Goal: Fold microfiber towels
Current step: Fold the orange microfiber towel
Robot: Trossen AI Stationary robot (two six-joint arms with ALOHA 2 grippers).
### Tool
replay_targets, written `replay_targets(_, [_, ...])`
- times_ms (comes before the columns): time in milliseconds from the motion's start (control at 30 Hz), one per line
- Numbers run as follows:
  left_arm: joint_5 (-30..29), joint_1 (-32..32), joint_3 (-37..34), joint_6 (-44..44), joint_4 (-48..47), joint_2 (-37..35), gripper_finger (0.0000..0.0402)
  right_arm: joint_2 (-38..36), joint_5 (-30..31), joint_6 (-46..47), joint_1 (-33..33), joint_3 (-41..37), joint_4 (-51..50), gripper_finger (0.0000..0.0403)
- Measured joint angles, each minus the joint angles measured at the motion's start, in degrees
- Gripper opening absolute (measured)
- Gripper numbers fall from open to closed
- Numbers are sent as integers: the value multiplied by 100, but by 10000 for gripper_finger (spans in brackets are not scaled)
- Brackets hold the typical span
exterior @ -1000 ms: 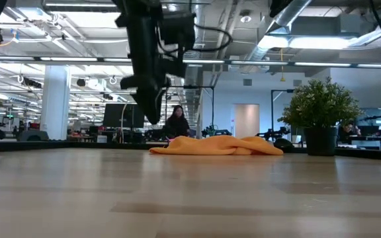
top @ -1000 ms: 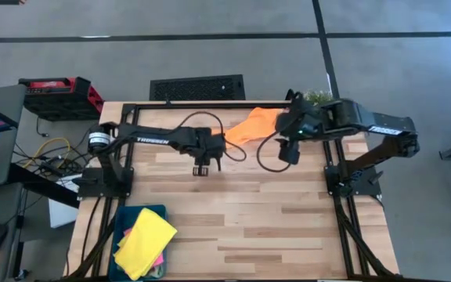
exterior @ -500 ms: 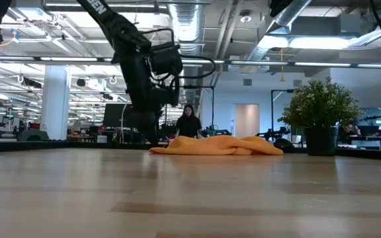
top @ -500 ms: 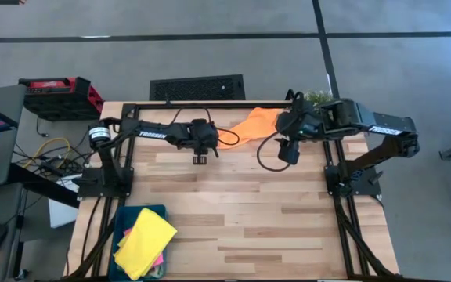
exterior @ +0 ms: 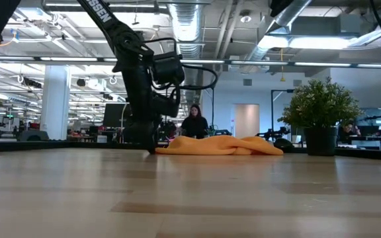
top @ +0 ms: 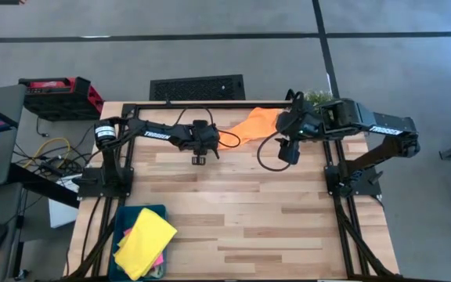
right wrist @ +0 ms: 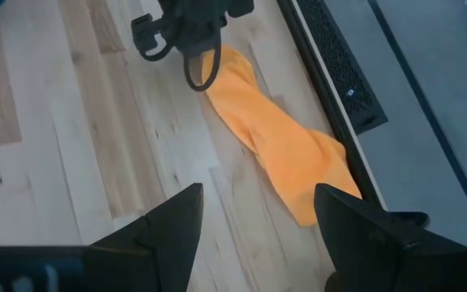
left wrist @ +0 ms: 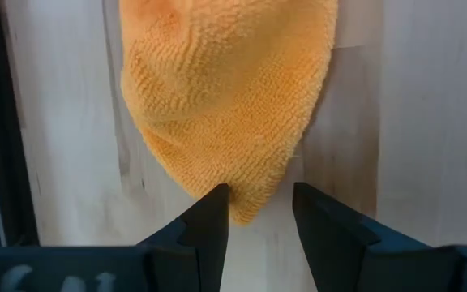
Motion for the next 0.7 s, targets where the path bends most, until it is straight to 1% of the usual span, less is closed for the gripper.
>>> replay_targets(100, [-5,-9,0,408,10,7,135,0,0,0,-2,0,-41,260])
replay_targets(200, [-5,-9,-4,390,11,11,122,0,0,0,0,0,-45,260])
replay_targets(267, [-1,-12,-5,386,1,13,97,0,0,0,0,0,-45,260])
replay_targets(400, [2,-39,-13,365,-1,30,19,0,1,-2,0,0,-51,260])
replay_targets(467, [-12,-87,22,201,-77,38,9,0,0,-11,0,0,-71,260])
replay_targets(567, [69,-201,307,-161,-704,56,3,0,0,-50,2,0,-124,260])
replay_targets(700, [396,-481,692,-555,-1743,-71,1,-8,10,-214,150,-141,-151,260])
